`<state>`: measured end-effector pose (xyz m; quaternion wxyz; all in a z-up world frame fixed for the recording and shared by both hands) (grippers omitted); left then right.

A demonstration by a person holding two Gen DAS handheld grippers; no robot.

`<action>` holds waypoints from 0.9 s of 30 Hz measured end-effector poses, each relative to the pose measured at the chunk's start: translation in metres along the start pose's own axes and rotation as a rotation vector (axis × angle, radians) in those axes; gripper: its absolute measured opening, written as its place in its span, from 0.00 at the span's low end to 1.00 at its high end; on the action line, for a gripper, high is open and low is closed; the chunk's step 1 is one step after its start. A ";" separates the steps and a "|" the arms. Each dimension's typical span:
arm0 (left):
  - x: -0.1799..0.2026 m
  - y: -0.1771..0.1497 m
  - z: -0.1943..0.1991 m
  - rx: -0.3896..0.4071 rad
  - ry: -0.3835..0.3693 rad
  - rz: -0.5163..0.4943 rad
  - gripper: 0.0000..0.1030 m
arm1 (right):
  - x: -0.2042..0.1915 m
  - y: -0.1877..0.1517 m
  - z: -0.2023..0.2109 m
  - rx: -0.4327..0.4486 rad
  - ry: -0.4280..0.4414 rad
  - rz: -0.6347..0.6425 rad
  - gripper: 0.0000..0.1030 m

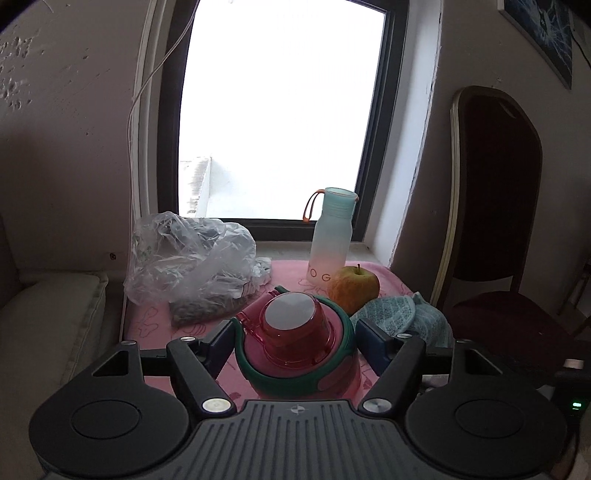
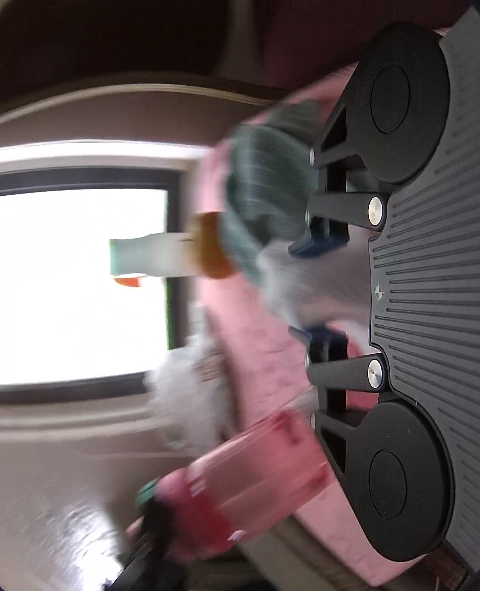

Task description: Clean container

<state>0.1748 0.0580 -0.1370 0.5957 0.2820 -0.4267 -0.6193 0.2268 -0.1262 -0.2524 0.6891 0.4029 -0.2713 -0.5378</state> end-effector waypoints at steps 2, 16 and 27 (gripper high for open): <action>0.000 0.000 -0.001 0.004 -0.003 0.003 0.68 | 0.005 -0.012 -0.009 -0.069 0.003 -0.037 0.07; -0.017 -0.006 0.007 0.024 -0.013 0.077 0.68 | -0.028 0.050 0.013 -0.059 0.731 -0.778 0.08; -0.016 -0.009 0.012 0.018 0.007 0.065 0.70 | -0.025 0.003 0.003 -0.197 0.309 -0.470 0.10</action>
Point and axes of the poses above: each gripper's, at about its wrist camera, not at the fingertips, and z roughly against the way its jaws point, x to its right, y to its top, the point moved 7 cm from there along -z, roughly the way its jaws point, and after that the axes turned 5 degrees about -y, right-handed, at the moved point
